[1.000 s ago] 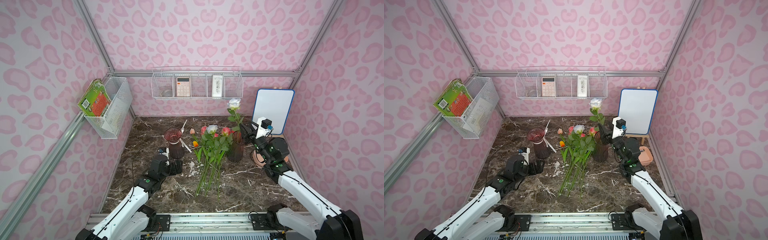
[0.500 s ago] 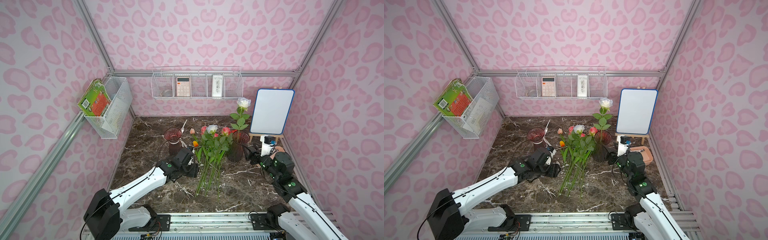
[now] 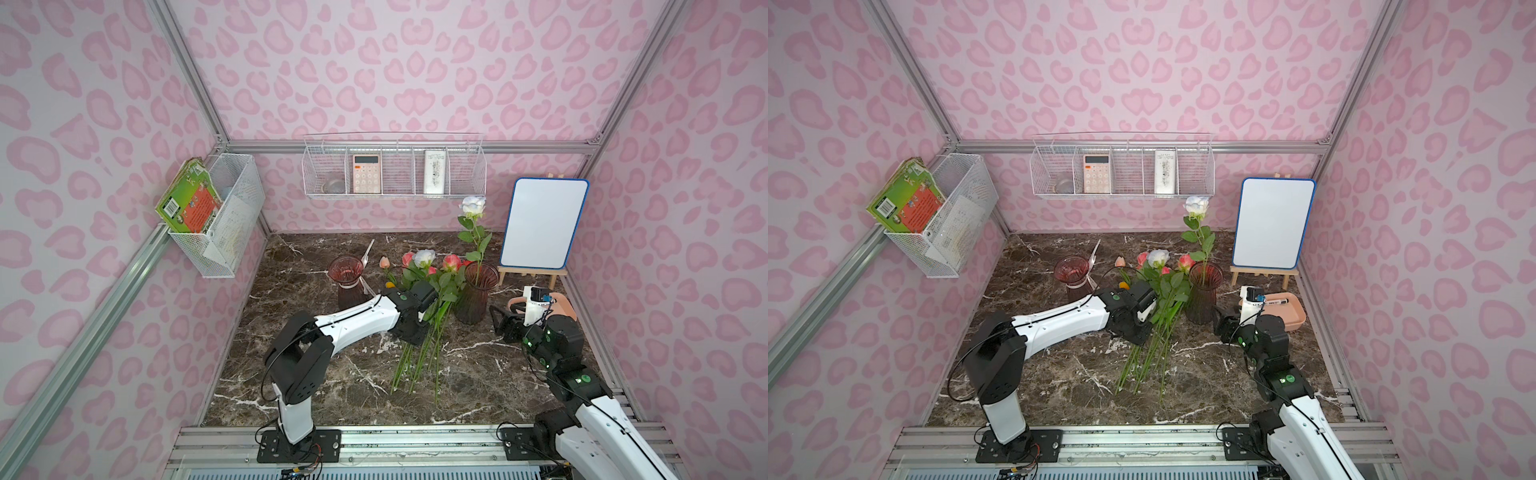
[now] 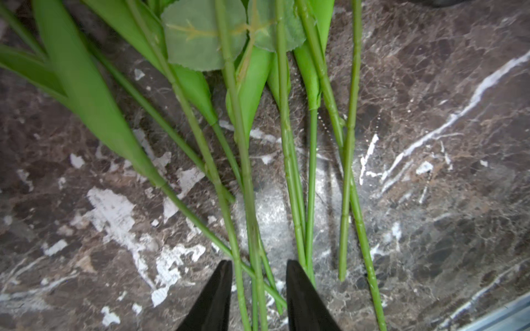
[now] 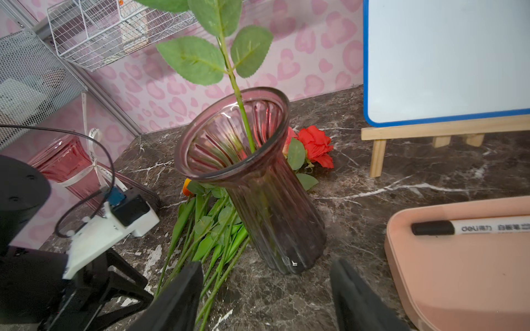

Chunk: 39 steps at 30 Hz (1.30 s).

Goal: Arrange the flowers in different vases according to their variety
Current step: Pick up the flower at the center of the board.

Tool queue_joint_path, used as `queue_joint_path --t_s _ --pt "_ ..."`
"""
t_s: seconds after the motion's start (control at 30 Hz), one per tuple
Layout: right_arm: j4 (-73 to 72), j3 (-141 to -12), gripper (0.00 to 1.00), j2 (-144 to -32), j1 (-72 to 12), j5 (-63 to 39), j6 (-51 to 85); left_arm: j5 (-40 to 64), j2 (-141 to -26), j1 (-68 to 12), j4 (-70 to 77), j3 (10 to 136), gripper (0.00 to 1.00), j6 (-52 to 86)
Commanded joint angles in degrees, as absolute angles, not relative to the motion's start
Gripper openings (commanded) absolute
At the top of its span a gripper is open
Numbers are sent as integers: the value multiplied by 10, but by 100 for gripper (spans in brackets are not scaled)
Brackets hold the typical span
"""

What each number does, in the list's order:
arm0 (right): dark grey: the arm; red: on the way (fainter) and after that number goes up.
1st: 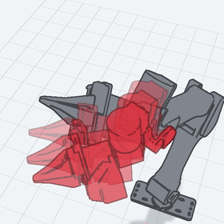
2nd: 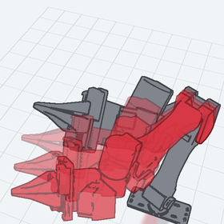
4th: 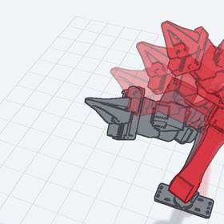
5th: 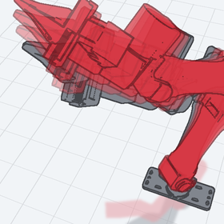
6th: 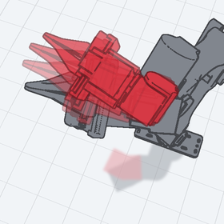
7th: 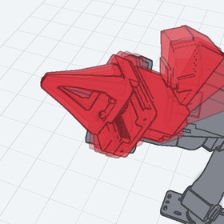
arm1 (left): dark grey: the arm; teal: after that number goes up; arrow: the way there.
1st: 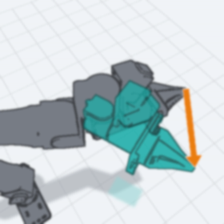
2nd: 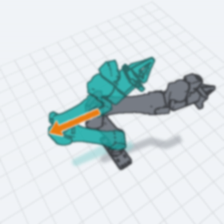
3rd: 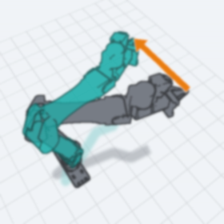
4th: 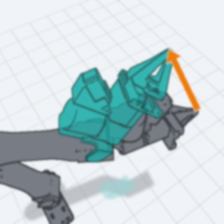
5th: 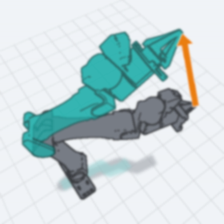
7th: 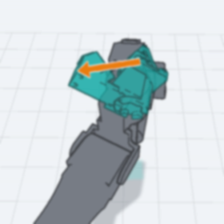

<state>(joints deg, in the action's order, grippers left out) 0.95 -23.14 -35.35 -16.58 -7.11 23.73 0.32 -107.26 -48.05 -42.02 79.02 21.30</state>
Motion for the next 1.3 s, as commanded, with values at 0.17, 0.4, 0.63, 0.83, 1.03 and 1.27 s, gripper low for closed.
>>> queue_joint_path --t_s 0.17,0.4,0.63,0.83,1.03,1.27 --pt "-5 -230 72 -368 -161 -100 242 -26 -1146 -478 -461 861 25 176" --pt "-9 -230 72 -373 -158 -108 242 -49 -1169 -478 -457 871 19 172" --pt "-11 -229 72 -374 -157 -116 245 -70 -1158 -478 -450 857 0 177" --pt "-21 -228 72 -378 -156 -137 256 -94 -1072 -478 -413 781 0 193" --pt "-53 -225 72 -386 -156 -185 275 -129 -958 -478 -362 703 0 205" --pt "-86 -224 72 -408 -157 -243 299 -145 -853 -479 -343 668 0 222"
